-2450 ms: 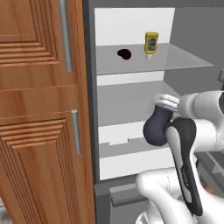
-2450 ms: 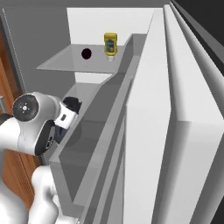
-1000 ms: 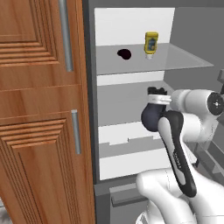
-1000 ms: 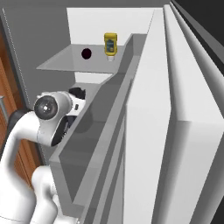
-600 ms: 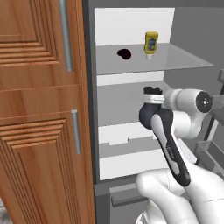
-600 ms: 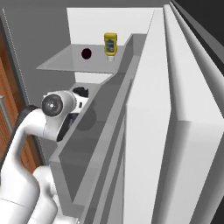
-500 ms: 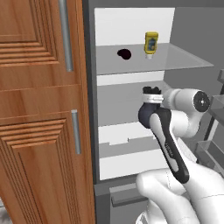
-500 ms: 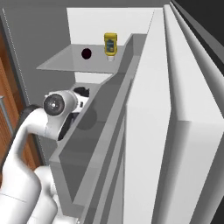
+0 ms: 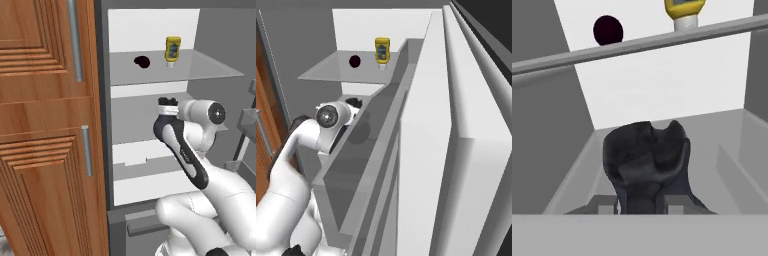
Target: Move the mustard and eggplant from the second highest shelf to the top shelf to make space. Then, place the pitcher from the counter on the cleared second highest shelf.
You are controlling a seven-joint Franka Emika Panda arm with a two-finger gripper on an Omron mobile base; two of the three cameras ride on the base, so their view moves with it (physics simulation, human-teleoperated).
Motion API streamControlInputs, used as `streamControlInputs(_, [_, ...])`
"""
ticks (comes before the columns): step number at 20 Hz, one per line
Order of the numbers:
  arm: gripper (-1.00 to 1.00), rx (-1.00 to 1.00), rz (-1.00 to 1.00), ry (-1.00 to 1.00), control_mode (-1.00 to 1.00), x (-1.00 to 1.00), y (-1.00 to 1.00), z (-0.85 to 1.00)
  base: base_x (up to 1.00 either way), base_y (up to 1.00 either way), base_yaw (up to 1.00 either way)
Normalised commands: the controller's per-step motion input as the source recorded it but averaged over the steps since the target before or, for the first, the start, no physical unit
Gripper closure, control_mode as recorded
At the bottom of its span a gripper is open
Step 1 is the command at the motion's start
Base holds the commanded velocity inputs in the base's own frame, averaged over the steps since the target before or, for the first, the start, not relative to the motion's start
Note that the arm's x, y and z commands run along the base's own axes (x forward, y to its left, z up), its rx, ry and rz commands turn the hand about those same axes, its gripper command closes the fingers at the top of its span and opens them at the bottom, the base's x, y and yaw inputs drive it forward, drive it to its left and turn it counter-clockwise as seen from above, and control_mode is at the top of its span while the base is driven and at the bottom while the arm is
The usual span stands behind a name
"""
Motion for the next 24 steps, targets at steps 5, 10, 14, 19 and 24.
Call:
streamControlInputs(5, [1.00,0.00,0.00,0.00,-1.00,0.49,0.00,-0.01,0.00,0.00,0.00])
streamControlInputs(10, [1.00,0.00,0.00,0.00,-1.00,0.50,0.00,0.00,0.00,0.00,0.00])
streamControlInputs(14, [1.00,0.00,0.00,-0.02,-1.00,0.46,-0.01,0.00,0.00,0.00,0.00])
streamControlInputs(19, [1.00,0.00,0.00,-0.04,-1.00,0.39,0.00,0.00,0.00,0.00,0.00])
streamControlInputs(24, [1.00,0.00,0.00,-0.08,-1.00,0.32,0.00,-0.02,0.00,0.00,0.00])
